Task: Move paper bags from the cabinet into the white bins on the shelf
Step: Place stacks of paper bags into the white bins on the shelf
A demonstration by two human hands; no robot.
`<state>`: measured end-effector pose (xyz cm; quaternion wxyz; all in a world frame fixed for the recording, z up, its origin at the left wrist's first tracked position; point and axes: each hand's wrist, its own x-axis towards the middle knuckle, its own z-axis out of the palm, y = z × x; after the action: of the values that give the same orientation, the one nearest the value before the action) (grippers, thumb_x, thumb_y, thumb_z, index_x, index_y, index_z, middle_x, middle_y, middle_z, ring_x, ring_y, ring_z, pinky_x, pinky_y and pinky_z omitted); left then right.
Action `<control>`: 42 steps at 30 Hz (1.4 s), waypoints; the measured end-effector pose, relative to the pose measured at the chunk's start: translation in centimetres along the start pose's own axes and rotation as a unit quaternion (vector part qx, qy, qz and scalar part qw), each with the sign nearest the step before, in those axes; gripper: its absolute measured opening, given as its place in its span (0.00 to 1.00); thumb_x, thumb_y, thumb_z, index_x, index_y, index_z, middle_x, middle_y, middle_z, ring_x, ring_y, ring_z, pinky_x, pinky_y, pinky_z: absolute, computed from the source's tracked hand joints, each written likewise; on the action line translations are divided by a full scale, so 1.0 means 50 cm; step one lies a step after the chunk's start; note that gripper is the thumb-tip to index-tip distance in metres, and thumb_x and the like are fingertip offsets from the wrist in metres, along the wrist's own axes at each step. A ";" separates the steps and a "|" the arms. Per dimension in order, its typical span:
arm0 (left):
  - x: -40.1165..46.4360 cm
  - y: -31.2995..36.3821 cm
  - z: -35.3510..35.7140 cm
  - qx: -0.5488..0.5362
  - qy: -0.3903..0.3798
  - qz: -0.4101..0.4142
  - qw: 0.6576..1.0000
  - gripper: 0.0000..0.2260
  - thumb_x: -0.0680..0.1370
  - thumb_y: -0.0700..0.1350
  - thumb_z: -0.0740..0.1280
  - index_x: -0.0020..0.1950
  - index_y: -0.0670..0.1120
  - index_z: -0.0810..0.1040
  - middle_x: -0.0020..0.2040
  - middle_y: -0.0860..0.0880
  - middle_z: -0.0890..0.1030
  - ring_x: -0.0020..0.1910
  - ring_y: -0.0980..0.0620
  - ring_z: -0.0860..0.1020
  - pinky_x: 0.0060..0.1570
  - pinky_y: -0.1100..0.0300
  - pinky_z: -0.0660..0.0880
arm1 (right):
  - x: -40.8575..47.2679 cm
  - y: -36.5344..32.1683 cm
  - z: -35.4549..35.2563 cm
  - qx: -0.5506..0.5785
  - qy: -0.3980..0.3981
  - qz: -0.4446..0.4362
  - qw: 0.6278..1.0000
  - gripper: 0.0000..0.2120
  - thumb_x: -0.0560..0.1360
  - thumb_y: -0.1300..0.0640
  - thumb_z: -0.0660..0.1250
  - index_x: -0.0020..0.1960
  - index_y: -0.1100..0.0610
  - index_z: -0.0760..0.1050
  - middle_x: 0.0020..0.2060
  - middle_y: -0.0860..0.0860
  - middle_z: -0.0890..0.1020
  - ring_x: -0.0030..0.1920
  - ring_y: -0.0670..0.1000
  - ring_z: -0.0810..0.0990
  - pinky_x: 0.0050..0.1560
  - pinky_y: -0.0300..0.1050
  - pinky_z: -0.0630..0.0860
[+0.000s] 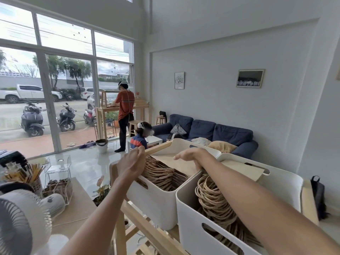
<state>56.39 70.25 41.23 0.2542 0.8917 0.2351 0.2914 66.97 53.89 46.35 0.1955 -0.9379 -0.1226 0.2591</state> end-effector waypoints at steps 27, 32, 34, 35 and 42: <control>-0.314 0.393 -0.001 -0.045 -0.233 0.307 0.921 0.22 0.80 0.59 0.58 0.69 0.49 0.74 0.69 0.44 0.75 0.66 0.44 0.73 0.64 0.49 0.69 | -0.496 0.493 -0.101 -0.022 0.327 -0.055 0.943 0.29 0.81 0.45 0.64 0.78 0.55 0.64 0.76 0.54 0.69 0.74 0.56 0.70 0.71 0.46 0.66; -0.443 0.499 0.008 -0.054 -0.253 0.349 0.901 0.26 0.77 0.63 0.56 0.67 0.49 0.76 0.65 0.46 0.77 0.64 0.45 0.74 0.63 0.49 0.70 | -0.601 0.634 -0.076 0.024 0.340 -0.012 0.940 0.29 0.80 0.44 0.63 0.78 0.53 0.64 0.76 0.55 0.69 0.73 0.57 0.70 0.68 0.47 0.67; -0.503 0.539 0.019 -0.061 -0.275 0.366 0.887 0.28 0.76 0.64 0.53 0.64 0.47 0.76 0.63 0.46 0.78 0.63 0.43 0.76 0.62 0.46 0.71 | -0.642 0.693 -0.062 0.051 0.346 0.000 0.937 0.29 0.80 0.45 0.63 0.78 0.54 0.65 0.75 0.55 0.69 0.73 0.56 0.70 0.68 0.47 0.67; -0.539 0.556 0.028 -0.067 -0.288 0.369 0.881 0.26 0.77 0.62 0.53 0.63 0.46 0.76 0.62 0.45 0.78 0.62 0.42 0.76 0.62 0.45 0.71 | -0.665 0.724 -0.051 0.065 0.347 0.009 0.936 0.28 0.80 0.44 0.63 0.77 0.54 0.65 0.75 0.55 0.70 0.73 0.56 0.70 0.69 0.47 0.67; -0.822 0.604 0.192 -0.063 -0.414 0.303 0.856 0.25 0.81 0.60 0.59 0.71 0.45 0.70 0.70 0.43 0.73 0.67 0.44 0.72 0.65 0.50 0.68 | -0.814 0.995 0.062 0.134 0.356 0.096 0.920 0.25 0.80 0.46 0.65 0.71 0.60 0.72 0.64 0.57 0.79 0.65 0.56 0.77 0.63 0.47 0.71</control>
<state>41.13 20.91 35.88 0.2826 0.9393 -0.1926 -0.0278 37.68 -3.13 40.32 0.3248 -0.9403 0.0815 -0.0604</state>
